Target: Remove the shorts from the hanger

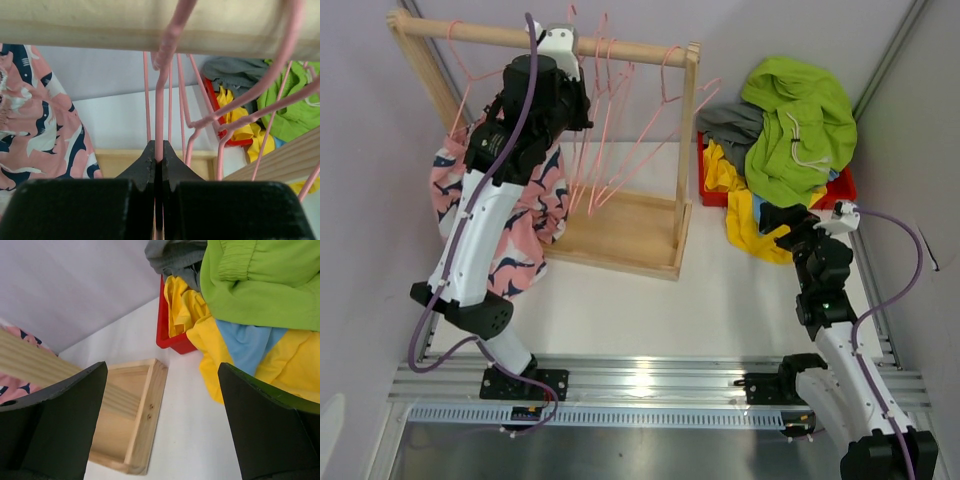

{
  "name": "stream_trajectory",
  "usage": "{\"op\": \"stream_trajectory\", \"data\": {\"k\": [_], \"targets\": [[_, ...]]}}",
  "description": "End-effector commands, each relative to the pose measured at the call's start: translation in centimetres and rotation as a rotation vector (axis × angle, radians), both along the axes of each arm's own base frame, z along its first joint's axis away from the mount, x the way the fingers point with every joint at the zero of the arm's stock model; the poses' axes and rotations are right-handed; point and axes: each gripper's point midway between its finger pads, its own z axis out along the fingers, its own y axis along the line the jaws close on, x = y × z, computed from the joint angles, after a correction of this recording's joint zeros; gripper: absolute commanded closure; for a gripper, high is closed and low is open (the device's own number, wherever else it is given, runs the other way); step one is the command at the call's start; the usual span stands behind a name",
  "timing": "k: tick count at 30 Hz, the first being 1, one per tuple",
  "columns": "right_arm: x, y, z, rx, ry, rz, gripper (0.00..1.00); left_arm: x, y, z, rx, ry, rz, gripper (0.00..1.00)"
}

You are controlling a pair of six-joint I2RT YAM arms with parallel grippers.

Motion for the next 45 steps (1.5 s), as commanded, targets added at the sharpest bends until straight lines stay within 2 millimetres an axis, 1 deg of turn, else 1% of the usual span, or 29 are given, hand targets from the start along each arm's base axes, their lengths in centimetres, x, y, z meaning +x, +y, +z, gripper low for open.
{"op": "stream_trajectory", "data": {"k": [1, 2, 5, 7, 9, 12, 13, 15, 16, 17, 19, 20, 21, 23, 24, 25, 27, 28, 29, 30, 31, 32, 33, 34, 37, 39, 42, 43, 45], "targets": [[-0.7, -0.1, 1.4, -0.022, -0.034, -0.003, 0.01, 0.4, 0.0, 0.3, -0.063, -0.013, 0.006, 0.98], [-0.8, -0.2, 1.7, -0.027, -0.038, -0.006, 0.01, 0.2, 0.0, 0.5, -0.08, -0.02, 0.008, 0.98], [-1.0, -0.3, 1.7, -0.034, -0.036, -0.008, 0.01, -0.6, 0.2, -1.3, -0.08, 0.012, 0.001, 0.96], [-1.1, -0.1, 1.9, -0.027, -0.045, 0.0, 0.01, -1.0, 0.3, -1.1, -0.086, 0.004, -0.002, 0.96], [-1.2, 0.0, 1.8, -0.019, -0.043, 0.008, 0.01, -1.1, 0.3, -2.1, -0.076, 0.031, -0.002, 0.95], [-1.3, 0.2, 1.6, -0.009, -0.036, 0.014, 0.01, -0.7, 0.0, -2.8, -0.066, 0.057, -0.005, 0.93], [-1.4, 0.2, 1.6, -0.005, -0.033, 0.017, 0.01, -0.7, 0.0, -3.0, -0.062, 0.065, -0.006, 0.9], [-1.6, 0.3, 1.6, -0.007, -0.032, 0.02, 0.01, -0.6, 0.0, -3.1, -0.057, 0.073, -0.004, 0.77], [-1.8, 0.2, 1.8, -0.013, -0.033, 0.019, 0.01, -0.9, 0.2, -2.9, -0.057, 0.078, 0.0, 0.58], [-1.9, 0.2, 1.8, -0.02, -0.034, 0.019, 0.01, -1.4, 0.4, -2.2, -0.063, 0.065, 0.001, 0.47], [-2.4, 0.0, 2.3, -0.035, -0.042, 0.012, 0.01, -2.3, 0.8, -1.5, -0.069, 0.053, -0.004, 0.41], [-2.5, -0.2, 2.4, -0.047, -0.044, 0.006, 0.01, -2.9, 1.1, -1.0, -0.07, 0.043, -0.006, 0.4], [-2.7, -0.3, 2.4, -0.056, -0.04, 0.001, 0.01, -3.9, 1.6, 0.1, -0.08, 0.018, -0.007, 0.39], [-3.0, -0.5, 2.8, -0.066, -0.049, -0.004, 0.01, -5.0, 2.3, 0.7, -0.08, 0.006, -0.004, 0.33], [-3.1, -0.6, 2.8, -0.075, -0.048, -0.006, 0.01, -6.1, 3.0, 1.6, -0.088, -0.015, -0.001, 0.3], [-3.1, -0.6, 2.9, -0.077, -0.05, -0.007, 0.01, -6.6, 3.4, 1.9, -0.087, -0.025, 0.007, 0.25], [-3.2, -0.6, 2.9, -0.08, -0.05, -0.006, 0.01, -7.7, 5.1, 2.9, -0.087, -0.059, 0.059, 0.21], [-3.2, -0.6, 2.9, -0.077, -0.048, -0.007, 0.01, -7.8, 5.8, 3.0, -0.072, -0.07, 0.087, 0.2], [-3.3, -0.6, 3.0, -0.075, -0.053, -0.003, 0.01, -7.8, 7.1, 3.5, -0.062, -0.091, 0.146, 0.19], [-3.3, -0.5, 2.9, -0.07, -0.053, -0.001, 0.01, -7.9, 7.8, 3.7, -0.052, -0.099, 0.173, 0.21], [-3.4, -0.5, 3.0, -0.07, -0.056, 0.002, 0.01, -7.8, 8.4, 4.2, -0.054, -0.107, 0.191, 0.25], [-3.4, -0.4, 2.9, -0.07, -0.056, 0.005, 0.01, -7.3, 9.8, 4.1, -0.054, -0.1, 0.228, 0.26], [-3.4, -0.4, 2.9, -0.07, -0.058, 0.008, 0.01, -7.1, 10.1, 3.5, -0.047, -0.071, 0.228, 0.26], [-3.5, -0.3, 2.9, -0.073, -0.058, 0.009, 0.01, -6.6, 10.7, 4.2, -0.053, -0.079, 0.25, 0.25], [-3.5, -0.4, 2.6, -0.083, -0.057, 0.007, 0.01, -5.6, 13.2, 4.4, -0.038, -0.081, 0.34, 0.24], [-3.4, -0.4, 2.7, -0.085, -0.061, 0.007, 0.01, -5.3, 14.3, 4.6, -0.049, -0.087, 0.38, 0.23], [-3.3, -0.2, 2.6, -0.09, -0.062, 0.021, 0.0, -4.6, 16.6, 4.8, -0.051, -0.092, 0.461, 0.24], [-3.2, 0.0, 2.5, -0.089, -0.059, 0.029, 0.01, -4.4, 17.6, 4.6, -0.051, -0.089, 0.494, 0.24], [-3.2, 0.1, 2.6, -0.091, -0.063, 0.035, 0.01, -3.8, 18.3, 4.4, -0.046, -0.084, 0.512, 0.25]]}}
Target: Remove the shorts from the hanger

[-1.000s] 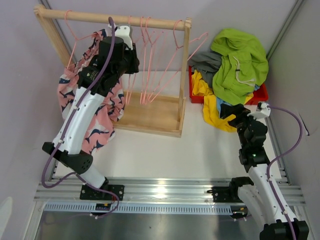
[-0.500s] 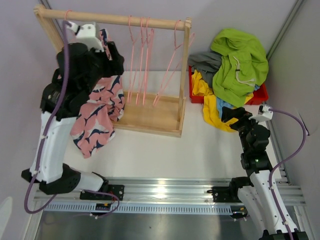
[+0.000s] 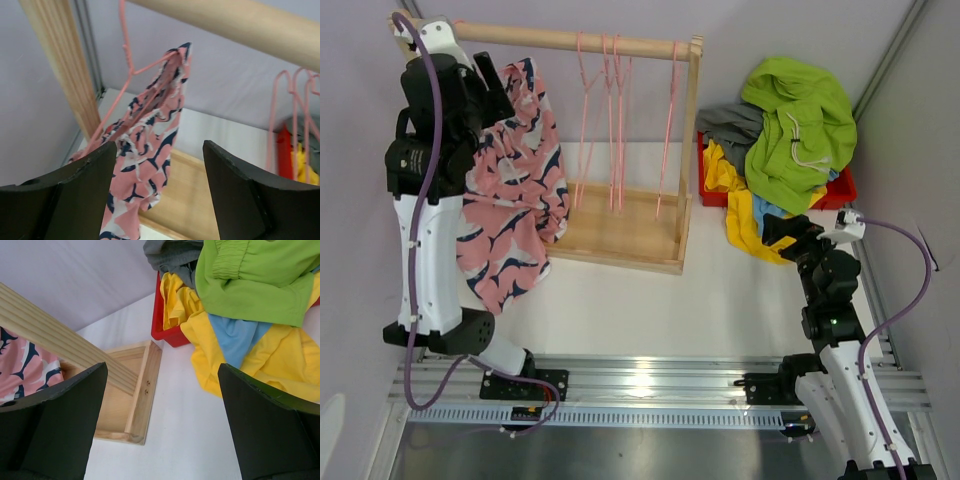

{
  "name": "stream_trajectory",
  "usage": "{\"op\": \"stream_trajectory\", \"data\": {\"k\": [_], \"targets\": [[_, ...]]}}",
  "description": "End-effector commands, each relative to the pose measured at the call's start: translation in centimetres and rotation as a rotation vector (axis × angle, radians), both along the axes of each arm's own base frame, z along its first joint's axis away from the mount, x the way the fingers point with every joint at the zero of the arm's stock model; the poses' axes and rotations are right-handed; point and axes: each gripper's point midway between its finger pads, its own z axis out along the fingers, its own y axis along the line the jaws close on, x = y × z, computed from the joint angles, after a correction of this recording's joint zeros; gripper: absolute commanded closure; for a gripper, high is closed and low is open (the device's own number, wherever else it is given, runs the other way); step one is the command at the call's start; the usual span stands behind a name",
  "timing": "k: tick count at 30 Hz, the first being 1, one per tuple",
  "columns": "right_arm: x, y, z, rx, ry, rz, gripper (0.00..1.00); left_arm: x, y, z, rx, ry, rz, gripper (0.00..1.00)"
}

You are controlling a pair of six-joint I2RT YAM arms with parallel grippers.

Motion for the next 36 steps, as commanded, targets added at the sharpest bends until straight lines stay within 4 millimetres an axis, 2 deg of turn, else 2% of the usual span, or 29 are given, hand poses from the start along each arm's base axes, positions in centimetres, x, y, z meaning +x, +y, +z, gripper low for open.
{"op": "stream_trajectory", "data": {"k": [1, 4, 10, 16, 19, 24, 30, 33, 34, 35, 36], "targets": [[0.1, 0.5, 1.7, -0.017, -0.054, 0.027, 0.0, -0.2, 2.5, 1.0, 0.007, -0.023, 0.078, 0.25], [0.1, 0.7, 1.7, -0.017, -0.056, 0.039, 0.01, 0.6, 3.9, -0.1, 0.008, 0.006, 0.117, 0.28], [0.3, 0.6, 1.3, -0.023, -0.047, 0.038, 0.01, 1.8, 5.0, -1.1, 0.011, 0.027, 0.139, 0.31], [0.3, 0.6, 1.5, -0.026, -0.049, 0.036, 0.01, 3.6, 4.7, -3.4, 0.003, 0.088, 0.109, 0.33], [0.3, 0.4, 1.2, -0.028, -0.04, 0.03, 0.0, 4.3, 5.2, -4.7, 0.011, 0.121, 0.136, 0.35], [0.3, 0.4, 1.0, -0.03, -0.037, 0.03, 0.0, 5.2, 5.9, -5.7, 0.011, 0.143, 0.166, 0.39], [0.3, 0.1, 0.9, -0.032, -0.035, 0.021, 0.01, 5.9, 6.1, -6.3, 0.009, 0.16, 0.178, 0.51], [0.3, 0.1, 0.9, -0.031, -0.037, 0.019, 0.01, 6.2, 6.2, -6.5, 0.005, 0.164, 0.179, 0.6], [0.3, 0.1, 0.9, -0.03, -0.038, 0.021, 0.0, 6.2, 6.1, -6.4, 0.003, 0.162, 0.175, 0.66], [0.2, 0.4, 0.9, -0.031, -0.037, 0.043, 0.01, 6.3, 6.0, -6.3, 0.002, 0.16, 0.172, 0.79], [0.2, 0.5, 0.8, -0.031, -0.037, 0.047, 0.01, 6.4, 6.0, -6.4, 0.0, 0.164, 0.166, 0.87]]}}
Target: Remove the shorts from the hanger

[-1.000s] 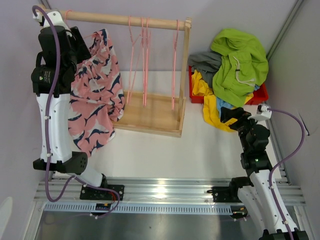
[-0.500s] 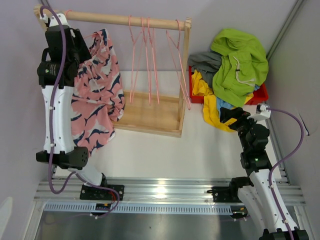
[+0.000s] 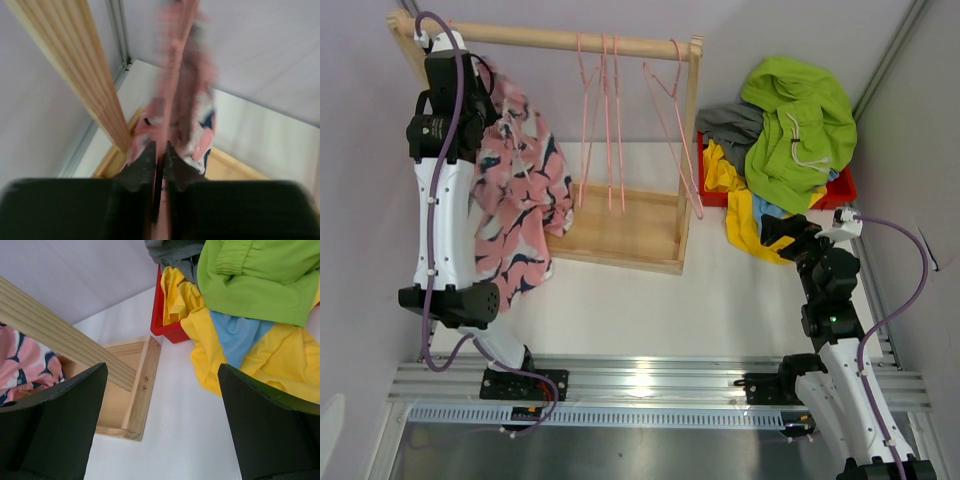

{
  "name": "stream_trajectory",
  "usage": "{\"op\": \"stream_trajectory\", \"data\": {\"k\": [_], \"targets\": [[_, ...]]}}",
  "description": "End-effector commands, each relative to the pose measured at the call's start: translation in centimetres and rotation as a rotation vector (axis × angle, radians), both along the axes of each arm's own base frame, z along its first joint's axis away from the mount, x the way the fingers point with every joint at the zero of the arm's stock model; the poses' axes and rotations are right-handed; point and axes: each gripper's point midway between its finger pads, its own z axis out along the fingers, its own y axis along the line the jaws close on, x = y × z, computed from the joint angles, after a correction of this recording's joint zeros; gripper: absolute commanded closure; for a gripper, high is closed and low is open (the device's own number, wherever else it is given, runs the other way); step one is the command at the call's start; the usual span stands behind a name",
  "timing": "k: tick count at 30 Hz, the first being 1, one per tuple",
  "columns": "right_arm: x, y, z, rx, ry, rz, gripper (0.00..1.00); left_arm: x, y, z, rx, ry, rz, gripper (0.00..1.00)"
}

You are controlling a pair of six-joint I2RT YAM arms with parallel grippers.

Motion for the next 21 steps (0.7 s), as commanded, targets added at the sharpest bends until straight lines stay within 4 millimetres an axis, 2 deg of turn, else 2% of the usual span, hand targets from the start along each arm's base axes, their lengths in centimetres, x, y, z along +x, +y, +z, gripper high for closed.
{"op": "stream_trajectory", "data": {"k": [1, 6, 9, 10, 11, 15, 21], "targets": [[-0.1, 0.3, 1.4, -0.007, -0.052, 0.023, 0.01, 0.1, 0.3, 1.7, -0.011, -0.05, 0.003, 0.99], [-0.1, 0.3, 1.3, -0.007, -0.057, 0.026, 0.01, -1.0, -0.9, 3.7, -0.036, -0.106, -0.058, 1.0], [0.1, 0.3, 1.3, -0.007, -0.062, 0.029, 0.01, -1.9, -2.7, 5.3, -0.038, -0.149, -0.129, 1.0], [0.0, 0.4, 1.3, -0.004, -0.061, 0.03, 0.01, -2.6, -3.2, 6.9, -0.032, -0.19, -0.147, 1.0], [0.1, 0.3, 1.1, -0.004, -0.058, 0.029, 0.01, -2.8, -4.2, 7.4, -0.031, -0.199, -0.176, 1.0], [0.1, 0.4, 1.3, -0.005, -0.065, 0.033, 0.01, -4.7, -6.2, 11.4, -0.023, -0.311, -0.248, 1.0], [0.3, 0.1, 1.3, -0.006, -0.066, 0.029, 0.01, -7.3, -7.3, 13.1, -0.03, -0.363, -0.315, 1.0]]}}
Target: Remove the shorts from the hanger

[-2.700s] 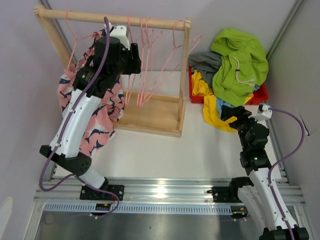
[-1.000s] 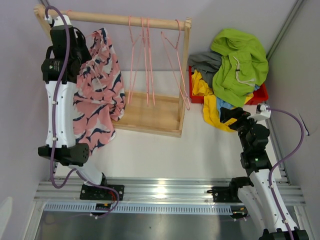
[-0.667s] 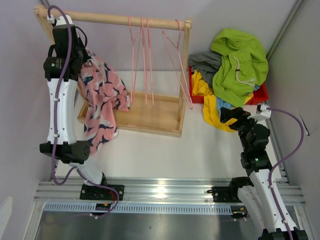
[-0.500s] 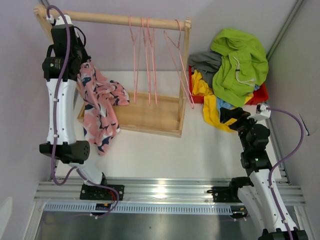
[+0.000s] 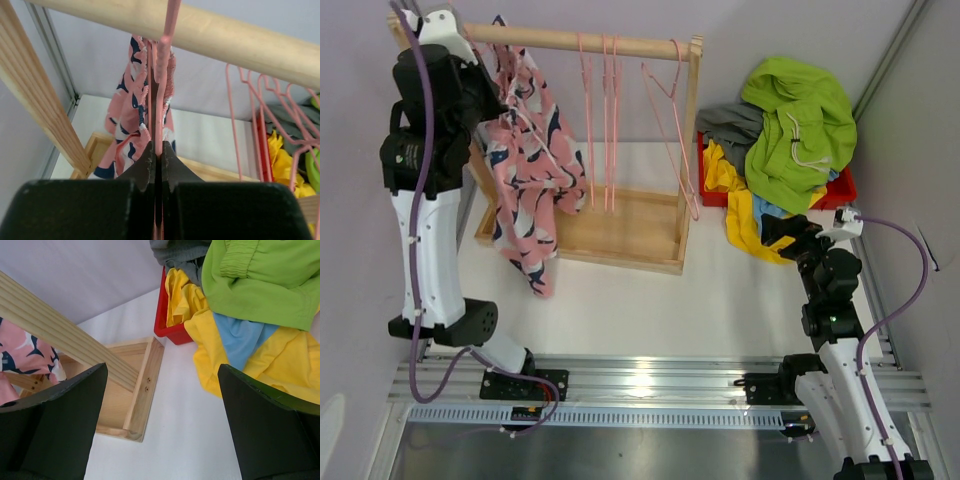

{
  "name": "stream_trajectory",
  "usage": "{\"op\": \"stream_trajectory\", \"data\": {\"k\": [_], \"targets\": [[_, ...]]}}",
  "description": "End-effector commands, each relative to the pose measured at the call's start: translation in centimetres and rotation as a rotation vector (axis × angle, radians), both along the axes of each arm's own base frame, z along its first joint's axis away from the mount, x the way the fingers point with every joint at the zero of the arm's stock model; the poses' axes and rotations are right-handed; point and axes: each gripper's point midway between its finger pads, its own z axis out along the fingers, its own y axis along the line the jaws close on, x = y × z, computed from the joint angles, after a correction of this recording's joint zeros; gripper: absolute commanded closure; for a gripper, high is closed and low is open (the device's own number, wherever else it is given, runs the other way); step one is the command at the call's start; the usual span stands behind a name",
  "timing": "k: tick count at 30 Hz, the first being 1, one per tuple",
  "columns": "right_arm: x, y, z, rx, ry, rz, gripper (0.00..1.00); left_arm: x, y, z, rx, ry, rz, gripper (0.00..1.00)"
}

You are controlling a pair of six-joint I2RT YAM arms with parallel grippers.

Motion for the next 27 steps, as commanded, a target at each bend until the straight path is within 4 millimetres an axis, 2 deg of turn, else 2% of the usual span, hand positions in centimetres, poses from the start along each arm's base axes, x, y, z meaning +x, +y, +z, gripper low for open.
{"op": "stream_trajectory", "data": {"k": [1, 3, 4, 5, 6, 8, 9, 11, 12, 13, 14, 15, 16, 18, 19, 20, 21, 23, 24, 25, 27], "targets": [[0.2, 0.0, 1.1, -0.004, -0.051, 0.008, 0.01, -3.3, -0.3, 4.8, -0.006, -0.159, -0.05, 1.0], [0.3, 0.0, 1.3, -0.003, -0.057, 0.014, 0.01, -4.8, -0.5, 4.6, -0.006, -0.153, -0.079, 1.0], [0.2, 0.2, 1.5, -0.003, -0.063, 0.026, 0.01, -4.9, -0.7, 3.2, -0.003, -0.112, -0.089, 1.0], [0.1, 0.4, 1.6, 0.002, -0.066, 0.034, 0.01, -7.3, -0.6, 4.0, -0.006, -0.144, -0.099, 1.0], [-0.1, 0.5, 2.2, 0.003, -0.084, 0.042, 0.01, -6.7, -1.0, 0.4, 0.006, -0.052, -0.119, 1.0], [-0.6, 1.1, 2.9, 0.016, -0.113, 0.076, 0.01, -8.7, -1.3, 0.1, -0.004, -0.077, -0.139, 1.0], [-0.8, 1.3, 3.2, 0.022, -0.123, 0.085, 0.0, -10.0, -1.5, -2.5, -0.007, -0.033, -0.16, 1.0], [-1.5, 2.0, 4.4, 0.035, -0.161, 0.123, 0.01, -12.0, -2.1, -3.1, -0.017, -0.043, -0.201, 1.0], [-1.8, 2.4, 4.9, 0.05, -0.171, 0.138, 0.01, -13.5, -2.1, -4.4, -0.021, -0.032, -0.215, 1.0], [-2.0, 2.6, 5.4, 0.054, -0.182, 0.151, 0.01, -13.9, -2.6, -6.2, -0.022, 0.004, -0.245, 1.0], [-2.3, 3.1, 6.4, 0.059, -0.199, 0.175, 0.01, -14.3, -2.8, -7.8, -0.026, 0.036, -0.256, 1.0], [-2.6, 3.7, 6.9, 0.06, -0.208, 0.209, 0.01, -15.0, -3.4, -8.5, -0.038, 0.051, -0.295, 1.0], [-2.9, 4.2, 7.5, 0.062, -0.22, 0.233, 0.01, -15.8, -4.4, -10.8, -0.045, 0.097, -0.349, 1.0], [-4.2, 5.9, 9.6, 0.046, -0.271, 0.333, 0.01, -16.8, -5.2, -12.1, -0.065, 0.129, -0.387, 1.0], [-4.8, 6.7, 10.5, 0.036, -0.293, 0.384, 0.01, -17.9, -5.8, -12.5, -0.073, 0.125, -0.43, 1.0], [-5.2, 7.5, 11.3, 0.022, -0.312, 0.436, 0.01, -18.5, -7.1, -15.4, -0.088, 0.197, -0.498, 1.0], [-6.8, 8.8, 13.4, -0.003, -0.355, 0.532, 0.01, -19.1, -7.5, -15.8, -0.099, 0.201, -0.522, 1.0], [-7.8, 9.9, 14.9, -0.033, -0.361, 0.618, 0.01, -21.1, -8.8, -18.1, -0.12, 0.251, -0.613, 1.0], [-8.3, 10.3, 17.2, -0.054, -0.39, 0.653, 0.01, -21.9, -9.3, -18.7, -0.14, 0.275, -0.648, 1.0], [-8.9, 11.0, 17.3, -0.085, -0.37, 0.718, 0.01, -22.7, -10.3, -20.0, -0.152, 0.314, -0.705, 1.0], [-8.5, 11.7, 18.1, -0.104, -0.346, 0.779, 0.0, -24.8, -12.1, -22.0, -0.208, 0.378, -0.826, 1.0]]}}
